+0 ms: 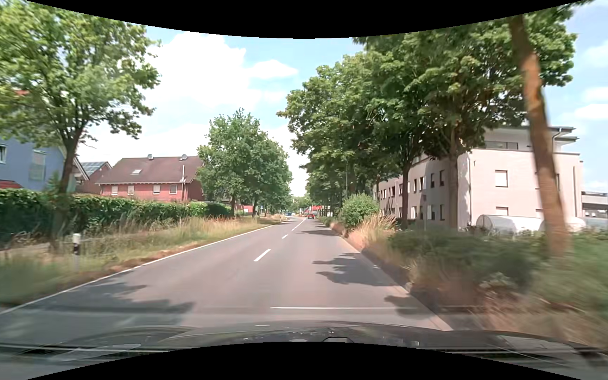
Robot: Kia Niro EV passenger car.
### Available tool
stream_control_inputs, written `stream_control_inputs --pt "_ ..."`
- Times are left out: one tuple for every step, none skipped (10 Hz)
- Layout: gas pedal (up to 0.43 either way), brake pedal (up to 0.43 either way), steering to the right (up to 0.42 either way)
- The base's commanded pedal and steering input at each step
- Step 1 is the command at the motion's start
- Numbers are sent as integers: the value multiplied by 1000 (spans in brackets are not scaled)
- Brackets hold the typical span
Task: Follow the waypoints while adhering to traffic rules and regulations
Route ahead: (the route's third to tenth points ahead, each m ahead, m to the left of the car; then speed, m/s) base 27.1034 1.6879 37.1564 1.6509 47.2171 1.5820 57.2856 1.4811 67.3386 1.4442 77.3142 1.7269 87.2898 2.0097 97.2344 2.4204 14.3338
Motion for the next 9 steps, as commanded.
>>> stream_control_inputs --pt "157 0 -2" --pt "157 0 -1" --pt "157 0 -2" --pt "157 0 -1" --pt "157 0 -2" --pt "157 0 -1" --pt "130 0 -1" --pt "0 0 0" --pt "0 0 0"
